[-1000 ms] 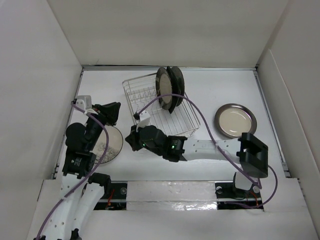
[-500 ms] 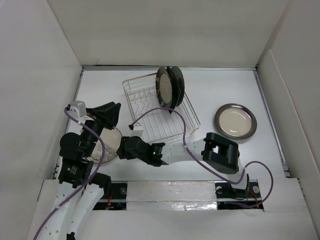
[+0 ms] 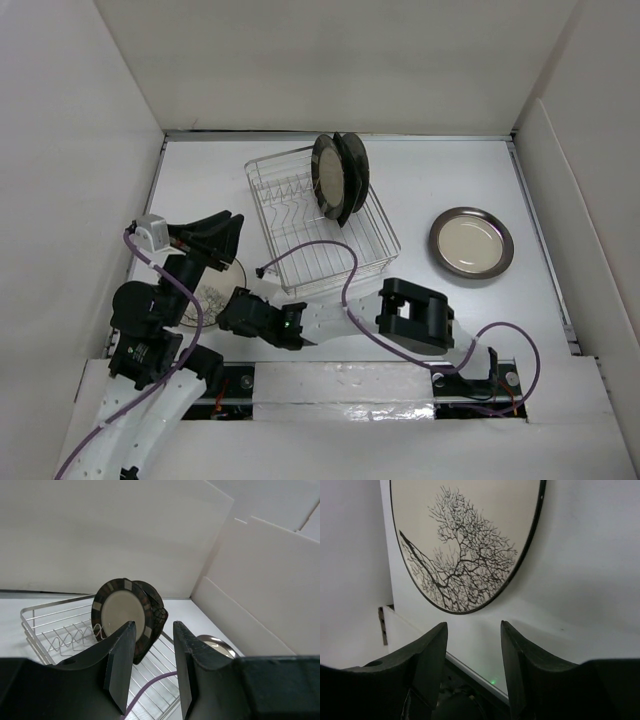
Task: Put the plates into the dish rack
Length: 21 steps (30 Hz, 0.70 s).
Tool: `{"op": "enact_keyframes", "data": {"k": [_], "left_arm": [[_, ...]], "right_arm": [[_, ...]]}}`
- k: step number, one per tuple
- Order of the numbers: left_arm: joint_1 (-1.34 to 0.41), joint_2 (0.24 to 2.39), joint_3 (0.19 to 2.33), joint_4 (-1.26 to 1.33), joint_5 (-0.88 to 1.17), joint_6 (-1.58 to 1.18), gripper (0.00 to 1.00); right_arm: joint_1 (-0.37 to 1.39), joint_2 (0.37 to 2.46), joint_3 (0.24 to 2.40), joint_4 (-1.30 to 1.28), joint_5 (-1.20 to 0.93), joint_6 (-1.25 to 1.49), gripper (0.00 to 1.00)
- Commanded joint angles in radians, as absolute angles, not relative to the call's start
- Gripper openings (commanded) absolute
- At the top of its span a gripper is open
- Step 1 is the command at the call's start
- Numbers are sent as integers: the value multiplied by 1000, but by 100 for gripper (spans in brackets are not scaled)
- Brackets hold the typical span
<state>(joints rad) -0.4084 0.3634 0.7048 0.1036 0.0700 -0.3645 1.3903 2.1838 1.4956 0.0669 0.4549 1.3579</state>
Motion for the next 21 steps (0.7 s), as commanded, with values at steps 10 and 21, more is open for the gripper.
{"op": "enact_keyframes", "data": {"k": [10,21], "left_arm": [[-529,293,738,103,15,-321,33],[-583,242,746,58,-106,-298,31]], "right_arm": [[1388,2336,1723,-150,534,1571,51],[1397,2411,1833,-279,558,1608,36]]}}
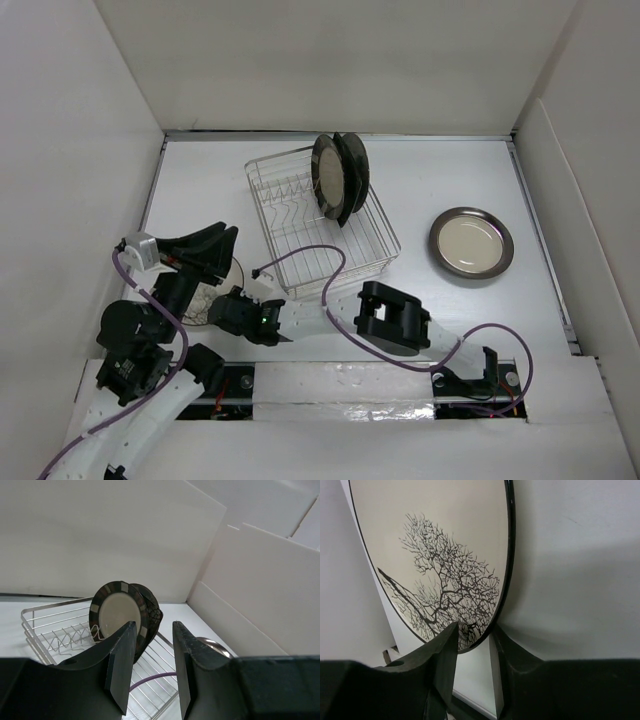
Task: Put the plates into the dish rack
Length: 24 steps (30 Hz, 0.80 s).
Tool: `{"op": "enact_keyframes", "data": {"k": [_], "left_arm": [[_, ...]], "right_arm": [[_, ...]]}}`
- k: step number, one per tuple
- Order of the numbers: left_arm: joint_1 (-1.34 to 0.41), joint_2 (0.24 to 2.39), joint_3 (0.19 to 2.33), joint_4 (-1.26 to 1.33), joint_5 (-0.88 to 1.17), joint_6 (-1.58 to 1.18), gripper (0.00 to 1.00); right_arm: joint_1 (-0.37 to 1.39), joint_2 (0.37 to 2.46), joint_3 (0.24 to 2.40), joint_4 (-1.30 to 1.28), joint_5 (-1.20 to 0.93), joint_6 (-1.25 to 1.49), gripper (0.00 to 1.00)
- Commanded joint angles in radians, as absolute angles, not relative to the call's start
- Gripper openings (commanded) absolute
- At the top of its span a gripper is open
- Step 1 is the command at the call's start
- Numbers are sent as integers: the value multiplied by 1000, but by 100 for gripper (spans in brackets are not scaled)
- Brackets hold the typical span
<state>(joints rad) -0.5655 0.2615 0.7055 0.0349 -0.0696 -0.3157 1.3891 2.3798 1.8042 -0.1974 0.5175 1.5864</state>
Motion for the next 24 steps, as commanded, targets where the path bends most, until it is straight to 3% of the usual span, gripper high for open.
{"op": "enact_keyframes", "data": {"k": [1,4,5,8,18,24], "left_arm": [[-583,244,744,58,-106,-296,31],[-592,248,746,58,-98,-296,31],[-592,249,746,55,-97,-296,31],[-601,247,747,51,-100,-295,31],[-601,244,742,49,-112,-290,30],[-601,235,736,49,-143,-282,30]], "right_arm": [[1397,2413,1835,-281,563,1606,35],[1388,2428,1861,-281,575,1586,25],[1379,2433,1870,-282,572,1566,14],[1379,2433,1870,-252,581,1508,0],[1397,2274,1772,-180,820,1255,0],[1397,2136,1681,16,917,993,0]]}}
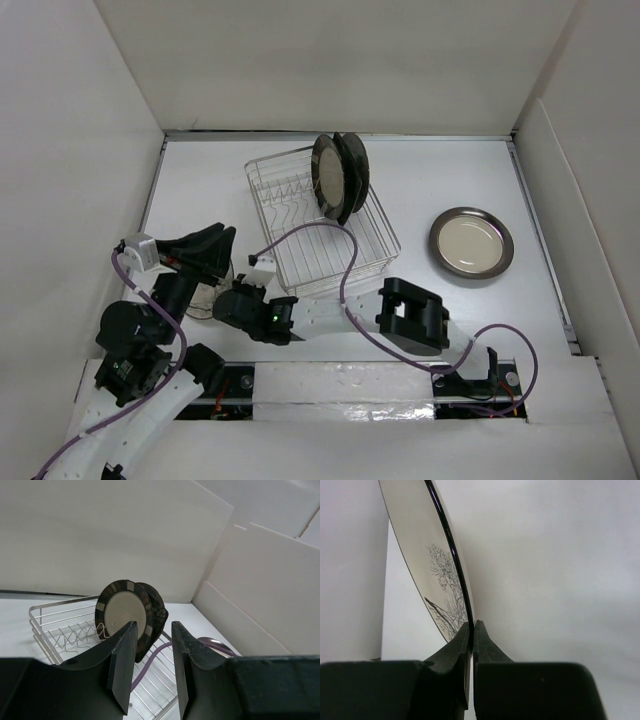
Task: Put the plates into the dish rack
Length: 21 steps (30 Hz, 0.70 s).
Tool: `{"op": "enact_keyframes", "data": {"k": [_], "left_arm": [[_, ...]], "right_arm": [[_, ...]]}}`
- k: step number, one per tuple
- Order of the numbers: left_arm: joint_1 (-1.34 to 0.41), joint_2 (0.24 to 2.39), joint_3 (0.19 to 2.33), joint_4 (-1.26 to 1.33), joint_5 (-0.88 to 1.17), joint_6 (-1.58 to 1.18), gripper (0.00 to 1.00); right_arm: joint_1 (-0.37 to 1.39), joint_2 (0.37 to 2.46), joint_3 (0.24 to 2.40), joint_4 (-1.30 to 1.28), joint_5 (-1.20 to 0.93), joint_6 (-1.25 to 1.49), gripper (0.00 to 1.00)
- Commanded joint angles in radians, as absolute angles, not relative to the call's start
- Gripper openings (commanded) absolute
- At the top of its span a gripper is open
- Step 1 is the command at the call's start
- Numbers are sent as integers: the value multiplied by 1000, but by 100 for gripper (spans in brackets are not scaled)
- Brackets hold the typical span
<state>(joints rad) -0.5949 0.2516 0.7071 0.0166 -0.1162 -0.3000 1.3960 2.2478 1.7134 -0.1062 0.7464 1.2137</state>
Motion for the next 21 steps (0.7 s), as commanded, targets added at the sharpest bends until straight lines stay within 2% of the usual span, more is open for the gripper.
{"op": "enact_keyframes", "data": {"k": [1,8,11,21], "left_arm": [[-601,232,736,49,-149,-279,30],[-601,221,833,17,-239,-249,30],[-601,229,867,14,-216,-258,30],[-601,238,899,44,-215,-270,30]], "right_arm": [[1397,2119,1662,84,922,955,0],[1397,1985,1596,241,925,694,0],[1388,1912,1553,317,916,625,0],[1264,1695,1367,517,828,542,0]]}}
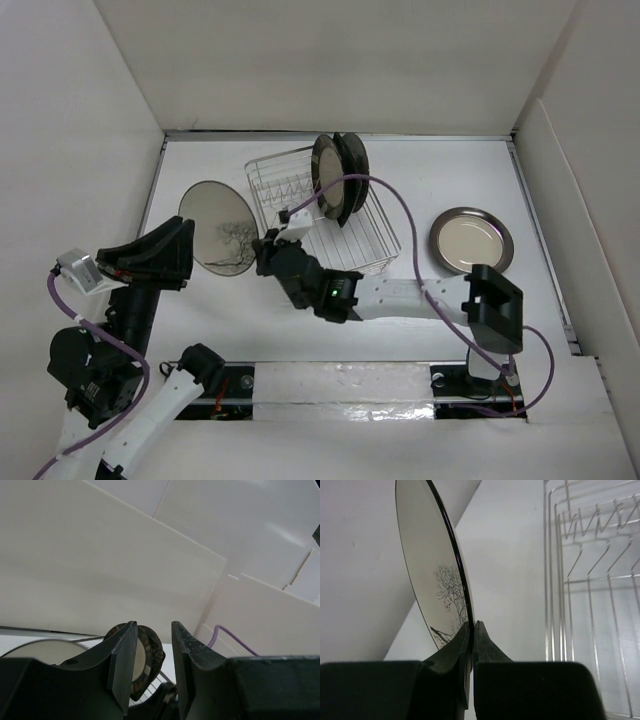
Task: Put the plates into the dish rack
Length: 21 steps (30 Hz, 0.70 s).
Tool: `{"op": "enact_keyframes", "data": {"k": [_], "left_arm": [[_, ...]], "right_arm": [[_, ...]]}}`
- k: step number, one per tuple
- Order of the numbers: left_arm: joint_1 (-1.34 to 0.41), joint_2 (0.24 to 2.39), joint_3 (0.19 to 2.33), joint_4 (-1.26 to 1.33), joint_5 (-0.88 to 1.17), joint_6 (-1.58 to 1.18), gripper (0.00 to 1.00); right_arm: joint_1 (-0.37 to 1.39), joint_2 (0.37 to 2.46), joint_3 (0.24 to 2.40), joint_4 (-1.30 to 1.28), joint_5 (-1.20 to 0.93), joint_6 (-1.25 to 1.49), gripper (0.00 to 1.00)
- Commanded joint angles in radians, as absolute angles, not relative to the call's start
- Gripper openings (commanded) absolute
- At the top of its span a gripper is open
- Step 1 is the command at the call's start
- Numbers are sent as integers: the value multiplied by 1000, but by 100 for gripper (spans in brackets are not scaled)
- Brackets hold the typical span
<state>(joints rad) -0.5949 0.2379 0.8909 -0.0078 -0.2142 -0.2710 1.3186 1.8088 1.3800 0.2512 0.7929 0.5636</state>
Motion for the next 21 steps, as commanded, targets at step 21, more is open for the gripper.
{"op": "enact_keyframes", "data": {"k": [21], "left_arm": [[-601,345,703,120,-129,-282,29]], "right_arm": [[882,1522,1298,472,833,198,0]]}}
